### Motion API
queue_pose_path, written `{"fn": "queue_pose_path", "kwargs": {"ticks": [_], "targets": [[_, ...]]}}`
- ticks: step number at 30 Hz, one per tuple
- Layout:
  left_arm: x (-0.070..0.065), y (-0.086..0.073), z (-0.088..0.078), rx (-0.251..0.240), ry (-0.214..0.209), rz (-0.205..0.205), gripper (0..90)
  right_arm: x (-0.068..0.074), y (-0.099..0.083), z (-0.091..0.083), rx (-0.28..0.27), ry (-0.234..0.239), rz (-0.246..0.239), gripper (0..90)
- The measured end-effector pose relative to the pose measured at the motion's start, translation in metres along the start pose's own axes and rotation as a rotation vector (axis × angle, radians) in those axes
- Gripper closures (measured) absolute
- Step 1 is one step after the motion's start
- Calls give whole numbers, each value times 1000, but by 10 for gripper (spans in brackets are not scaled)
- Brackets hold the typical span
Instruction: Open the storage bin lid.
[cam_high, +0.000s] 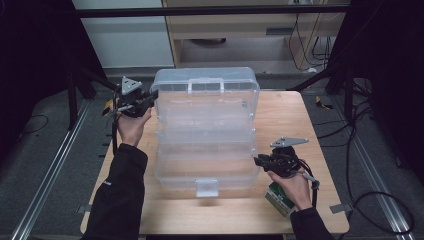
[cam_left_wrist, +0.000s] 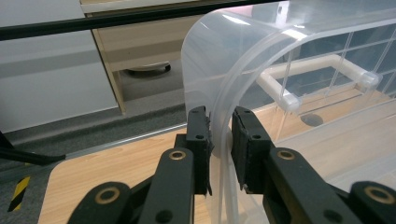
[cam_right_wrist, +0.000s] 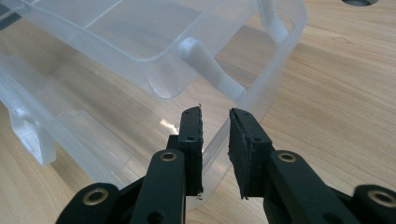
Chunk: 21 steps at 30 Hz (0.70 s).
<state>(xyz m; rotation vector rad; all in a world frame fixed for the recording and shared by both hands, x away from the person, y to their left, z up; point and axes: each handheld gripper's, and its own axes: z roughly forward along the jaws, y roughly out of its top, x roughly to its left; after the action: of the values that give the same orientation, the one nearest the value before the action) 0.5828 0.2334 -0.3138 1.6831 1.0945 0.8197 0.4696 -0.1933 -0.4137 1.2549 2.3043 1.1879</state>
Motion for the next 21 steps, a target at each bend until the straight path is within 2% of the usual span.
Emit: {"fn": "queue_pose_path", "kwargs": {"ticks": [9,15,21], "targets": [[4,3,11,10,1,-10,778,0,0,0,0,1,1,749],[5,5,18,22,13,0,778,0,0,0,3,3,6,749],[7,6,24,22,8,-15,780,0,0,0,4,3,5,748]]}}
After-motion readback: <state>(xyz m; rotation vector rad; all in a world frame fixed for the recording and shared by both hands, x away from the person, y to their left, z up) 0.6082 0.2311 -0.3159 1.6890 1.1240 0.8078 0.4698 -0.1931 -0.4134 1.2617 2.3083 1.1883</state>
